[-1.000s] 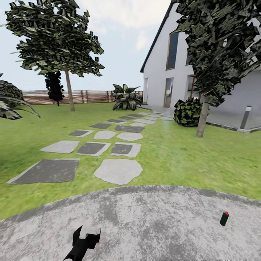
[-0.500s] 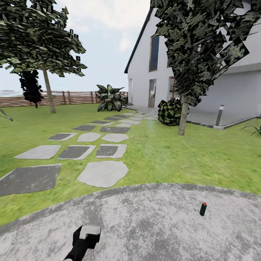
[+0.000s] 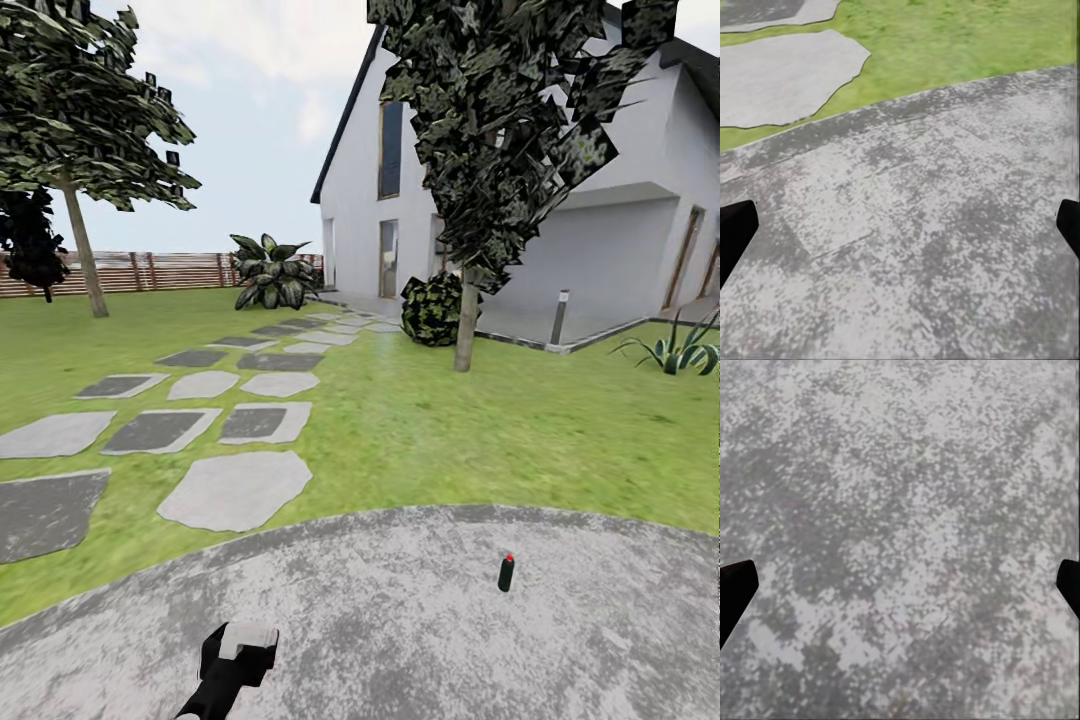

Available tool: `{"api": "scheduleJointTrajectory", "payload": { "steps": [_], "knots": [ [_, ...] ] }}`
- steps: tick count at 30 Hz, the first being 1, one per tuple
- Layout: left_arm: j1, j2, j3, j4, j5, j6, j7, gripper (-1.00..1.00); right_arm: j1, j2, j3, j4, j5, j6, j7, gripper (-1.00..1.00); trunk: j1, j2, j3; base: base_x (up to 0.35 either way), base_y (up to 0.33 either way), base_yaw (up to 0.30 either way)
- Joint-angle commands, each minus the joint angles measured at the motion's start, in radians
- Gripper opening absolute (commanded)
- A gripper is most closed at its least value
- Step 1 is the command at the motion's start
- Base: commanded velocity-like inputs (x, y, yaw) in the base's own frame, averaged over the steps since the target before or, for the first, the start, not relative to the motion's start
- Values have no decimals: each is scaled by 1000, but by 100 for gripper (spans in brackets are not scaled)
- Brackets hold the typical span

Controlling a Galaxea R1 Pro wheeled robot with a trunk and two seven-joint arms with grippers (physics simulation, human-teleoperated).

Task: Pick up the pesticide atomizer in the garden and spray insectifuge to fully cover both potted plants in the garden.

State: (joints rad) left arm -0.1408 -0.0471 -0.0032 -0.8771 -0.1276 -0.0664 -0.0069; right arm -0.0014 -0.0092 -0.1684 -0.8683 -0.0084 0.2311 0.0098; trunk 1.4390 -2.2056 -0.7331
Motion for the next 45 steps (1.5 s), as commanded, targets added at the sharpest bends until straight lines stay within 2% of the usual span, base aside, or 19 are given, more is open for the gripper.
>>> {"api": "scheduleJointTrajectory", "payload": {
  "steps": [1, 15, 45],
  "knots": [
    [0, 0, 2, 0, -10, -3, -1, 100, 0, 0, 0, -1, -1, 5, 1, 100, 0, 0, -1, 103, -294, -4],
    [0, 0, 2, 0, -10, -3, -1, 100, 0, 0, 0, -1, -1, 5, 1, 100, 0, 0, -1, 98, -298, 0],
    [0, 0, 2, 0, -10, -3, -1, 100, 0, 0, 0, -2, 0, 5, -4, 100, 0, 0, -1, 22, -323, 1]
  ]
}}
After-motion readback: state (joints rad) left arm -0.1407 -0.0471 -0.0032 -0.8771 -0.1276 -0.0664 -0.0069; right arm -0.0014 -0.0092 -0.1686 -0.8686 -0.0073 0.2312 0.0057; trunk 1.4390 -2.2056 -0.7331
